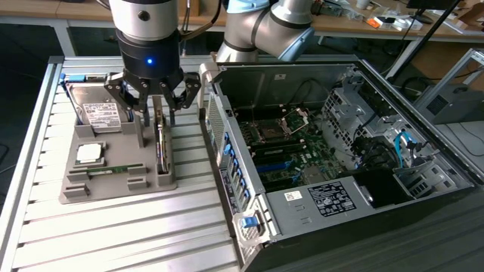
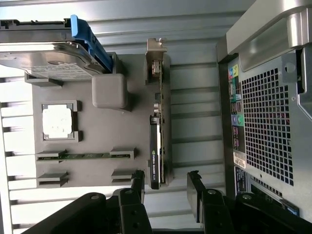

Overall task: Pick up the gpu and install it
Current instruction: 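Pick up the gpu and move the gpu toward the slot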

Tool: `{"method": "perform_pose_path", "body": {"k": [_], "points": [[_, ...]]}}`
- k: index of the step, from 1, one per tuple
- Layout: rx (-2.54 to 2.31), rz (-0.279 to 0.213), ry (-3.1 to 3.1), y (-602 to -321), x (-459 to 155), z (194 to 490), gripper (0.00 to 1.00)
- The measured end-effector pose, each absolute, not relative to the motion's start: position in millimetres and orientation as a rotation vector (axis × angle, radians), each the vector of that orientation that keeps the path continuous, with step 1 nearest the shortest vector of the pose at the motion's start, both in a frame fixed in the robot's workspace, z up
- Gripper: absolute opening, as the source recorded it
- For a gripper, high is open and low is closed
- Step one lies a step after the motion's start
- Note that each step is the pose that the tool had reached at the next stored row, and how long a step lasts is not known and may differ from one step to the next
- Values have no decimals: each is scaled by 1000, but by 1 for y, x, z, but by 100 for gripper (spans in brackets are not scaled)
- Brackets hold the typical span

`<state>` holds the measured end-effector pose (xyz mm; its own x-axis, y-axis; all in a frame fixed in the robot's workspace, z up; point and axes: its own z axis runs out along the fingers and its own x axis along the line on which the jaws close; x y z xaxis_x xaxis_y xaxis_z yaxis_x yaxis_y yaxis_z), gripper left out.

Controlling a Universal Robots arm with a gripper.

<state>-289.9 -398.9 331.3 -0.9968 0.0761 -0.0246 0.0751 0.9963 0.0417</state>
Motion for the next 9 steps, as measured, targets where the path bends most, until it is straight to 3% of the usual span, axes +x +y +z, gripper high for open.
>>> {"method": "perform_pose_path", "body": {"k": [9], "points": [[118, 64, 3113, -399, -289, 328, 48]]}}
